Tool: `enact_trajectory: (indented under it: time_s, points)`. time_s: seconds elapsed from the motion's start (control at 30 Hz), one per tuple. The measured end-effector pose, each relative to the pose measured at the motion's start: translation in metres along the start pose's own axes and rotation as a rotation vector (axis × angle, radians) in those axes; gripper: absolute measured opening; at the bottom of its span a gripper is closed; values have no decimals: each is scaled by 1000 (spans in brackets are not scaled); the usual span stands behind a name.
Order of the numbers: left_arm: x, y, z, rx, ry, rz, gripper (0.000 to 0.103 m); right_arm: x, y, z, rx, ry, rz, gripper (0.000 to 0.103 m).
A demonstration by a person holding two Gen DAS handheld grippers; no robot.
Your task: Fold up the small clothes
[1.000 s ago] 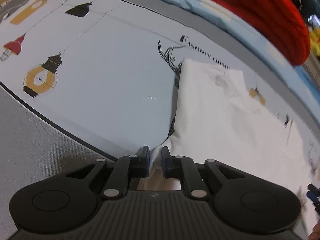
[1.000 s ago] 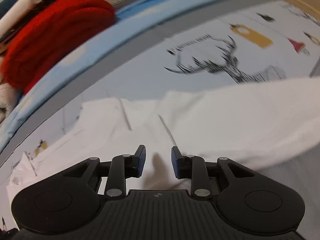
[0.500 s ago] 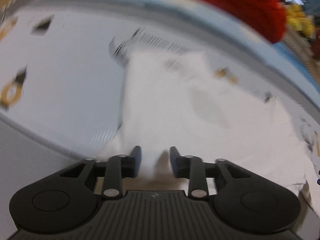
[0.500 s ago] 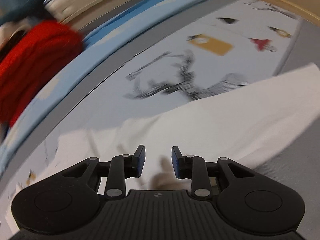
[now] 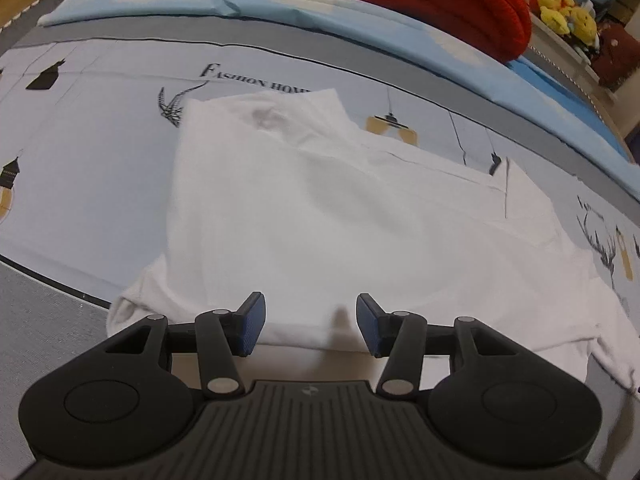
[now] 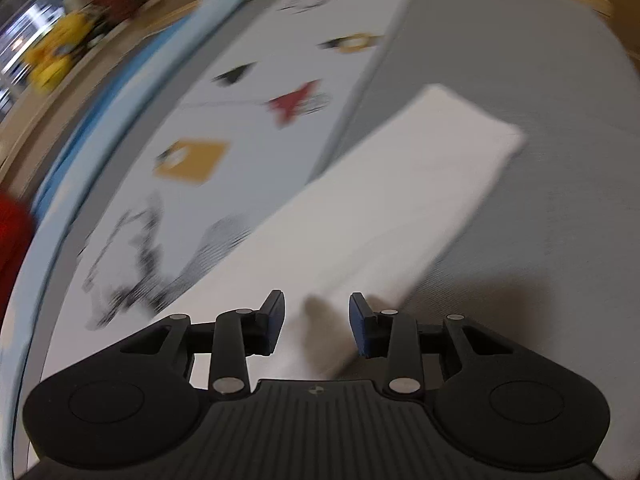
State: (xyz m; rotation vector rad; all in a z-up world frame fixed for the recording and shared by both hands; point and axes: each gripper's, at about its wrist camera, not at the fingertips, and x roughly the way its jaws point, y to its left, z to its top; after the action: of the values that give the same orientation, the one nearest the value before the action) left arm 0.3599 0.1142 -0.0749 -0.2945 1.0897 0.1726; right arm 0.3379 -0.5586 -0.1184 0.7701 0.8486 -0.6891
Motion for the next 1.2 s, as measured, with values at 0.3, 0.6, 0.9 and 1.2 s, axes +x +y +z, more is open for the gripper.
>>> enact_trajectory:
  time_s: [0.3,0.6,0.9,1.2]
  points:
    - [-2,-16,-15,44,10,-6,55,26,-81,46,205,-23,-38,38]
    - [-7,-13,-15,56,2,-12,55,28,-82,56,207,-76,2,5]
    - [-20,12,-3,-8,-28,-12,55,-71,67,-2,-227,-387,89,5]
    - [-29,56,18,-138,-65,8,55,-144,231,-224,-803,-43,888,8]
